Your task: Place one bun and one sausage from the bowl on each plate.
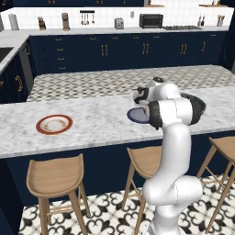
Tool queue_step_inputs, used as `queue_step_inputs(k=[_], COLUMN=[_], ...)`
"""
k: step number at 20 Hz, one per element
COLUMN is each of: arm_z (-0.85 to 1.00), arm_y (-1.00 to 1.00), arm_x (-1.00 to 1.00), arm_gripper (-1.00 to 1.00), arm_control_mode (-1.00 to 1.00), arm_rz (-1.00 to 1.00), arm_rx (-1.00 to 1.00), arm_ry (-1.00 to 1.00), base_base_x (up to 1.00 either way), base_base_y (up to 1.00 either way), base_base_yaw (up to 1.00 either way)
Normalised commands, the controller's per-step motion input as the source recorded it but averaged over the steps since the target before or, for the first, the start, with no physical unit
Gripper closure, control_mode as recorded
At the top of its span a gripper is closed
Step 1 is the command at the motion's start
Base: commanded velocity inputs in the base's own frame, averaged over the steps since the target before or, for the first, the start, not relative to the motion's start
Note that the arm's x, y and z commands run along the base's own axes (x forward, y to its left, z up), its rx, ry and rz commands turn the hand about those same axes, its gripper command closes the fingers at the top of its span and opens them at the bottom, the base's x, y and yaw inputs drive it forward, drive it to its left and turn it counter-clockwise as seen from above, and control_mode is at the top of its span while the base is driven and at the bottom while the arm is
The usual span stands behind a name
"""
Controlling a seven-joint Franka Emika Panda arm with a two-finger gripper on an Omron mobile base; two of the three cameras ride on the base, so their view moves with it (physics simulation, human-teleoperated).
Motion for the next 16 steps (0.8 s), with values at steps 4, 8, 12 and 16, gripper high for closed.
queue_step_inputs(k=[4,8,12,16], arm_z=[-0.13,-0.19,-0.31,-0.06], arm_y=[-0.01,-0.03,-0.03,0.00], arm_x=[0.40,0.20,0.03,0.19], arm_gripper=[1.00,1.00,1.00,1.00], arm_control_mode=[-1.00,-1.00,-1.00,-1.00], arm_rz=[0.00,0.00,0.00,0.00], arm_rx=[0.00,0.00,0.00,0.00], arm_ry=[0.00,0.00,0.00,0.00], base_base_x=[0.00,0.00,0.00,0.00], base_base_y=[0.00,0.00,0.00,0.00], base_base_yaw=[0.00,0.00,0.00,0.00])
